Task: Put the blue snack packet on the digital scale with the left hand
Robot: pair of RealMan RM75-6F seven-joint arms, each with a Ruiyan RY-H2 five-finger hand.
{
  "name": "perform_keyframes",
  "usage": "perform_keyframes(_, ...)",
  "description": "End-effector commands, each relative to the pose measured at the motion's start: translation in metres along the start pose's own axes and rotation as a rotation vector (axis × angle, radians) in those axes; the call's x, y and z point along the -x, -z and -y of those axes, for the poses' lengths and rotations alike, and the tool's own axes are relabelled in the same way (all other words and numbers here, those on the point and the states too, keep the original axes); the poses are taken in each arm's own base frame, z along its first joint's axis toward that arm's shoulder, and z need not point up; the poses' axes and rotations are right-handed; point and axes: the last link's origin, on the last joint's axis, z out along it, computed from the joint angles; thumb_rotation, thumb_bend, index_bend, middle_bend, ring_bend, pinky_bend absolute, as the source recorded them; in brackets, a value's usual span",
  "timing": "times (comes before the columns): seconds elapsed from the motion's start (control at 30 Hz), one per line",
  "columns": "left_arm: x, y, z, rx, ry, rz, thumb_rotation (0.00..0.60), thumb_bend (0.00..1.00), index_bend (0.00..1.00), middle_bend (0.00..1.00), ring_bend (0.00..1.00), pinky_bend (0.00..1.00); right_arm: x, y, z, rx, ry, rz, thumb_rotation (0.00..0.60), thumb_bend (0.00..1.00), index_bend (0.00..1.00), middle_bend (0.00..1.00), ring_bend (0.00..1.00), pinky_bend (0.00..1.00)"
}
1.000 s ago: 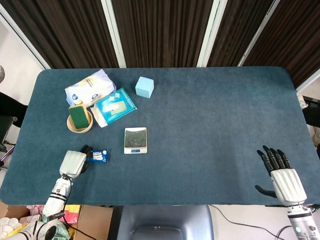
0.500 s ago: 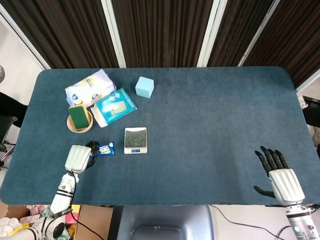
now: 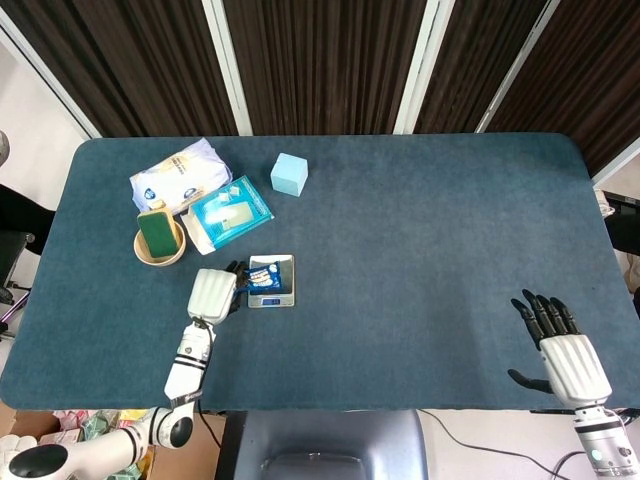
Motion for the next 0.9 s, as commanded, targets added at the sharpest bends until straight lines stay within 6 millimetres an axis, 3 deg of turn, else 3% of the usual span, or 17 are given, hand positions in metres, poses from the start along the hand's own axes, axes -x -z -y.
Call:
perform_keyframes(0.03,0.006,-0.013,-0.016,0.004,-0.028,0.008,0.6,0.41,0.61,0.52,1.0,1.0,-0.002,0.001,-0.003,0.0,-0.009,0.001,0.6,0.17,0.0,0.0,0.0,0.0)
perform_keyframes(0.2,0.007,-0.017,-0.017,0.017,-0.047,0.005,0.6,0.41,0.57,0.5,1.0,1.0,-0.004,0.001,-0.007,0.007,-0.022,0.001,0.6,0.17,0.0,0.0,0.0,0.0)
perform_keyframes(0.43,0.009,-0.02,-0.022,0.025,-0.057,0.009,0.6,0.41,0.26,0.31,1.0,1.0,-0.003,0.001,-0.006,0.003,-0.018,0.015,0.6,0.17,0.0,0.0,0.0,0.0)
perform_keyframes(0.53,0.009,-0.021,-0.024,0.027,-0.05,0.011,0.6,0.41,0.19,0.22,1.0,1.0,-0.003,0.001,-0.006,0.004,-0.016,0.018,0.6,0.17,0.0,0.0,0.0,0.0)
perform_keyframes(0.63,0.008,-0.02,-0.023,0.035,-0.045,0.001,0.6,0.39,0.17,0.16,1.0,1.0,-0.004,0.001,-0.006,0.001,-0.021,0.018,0.6,0.17,0.0,0.0,0.0,0.0)
perform_keyframes(0.9,-0.005,-0.007,-0.016,0.051,-0.016,-0.033,0.6,0.38,0.16,0.14,1.0,1.0,-0.004,0.002,-0.005,-0.018,-0.031,0.01,0.6,0.17,0.0,0.0,0.0,0.0)
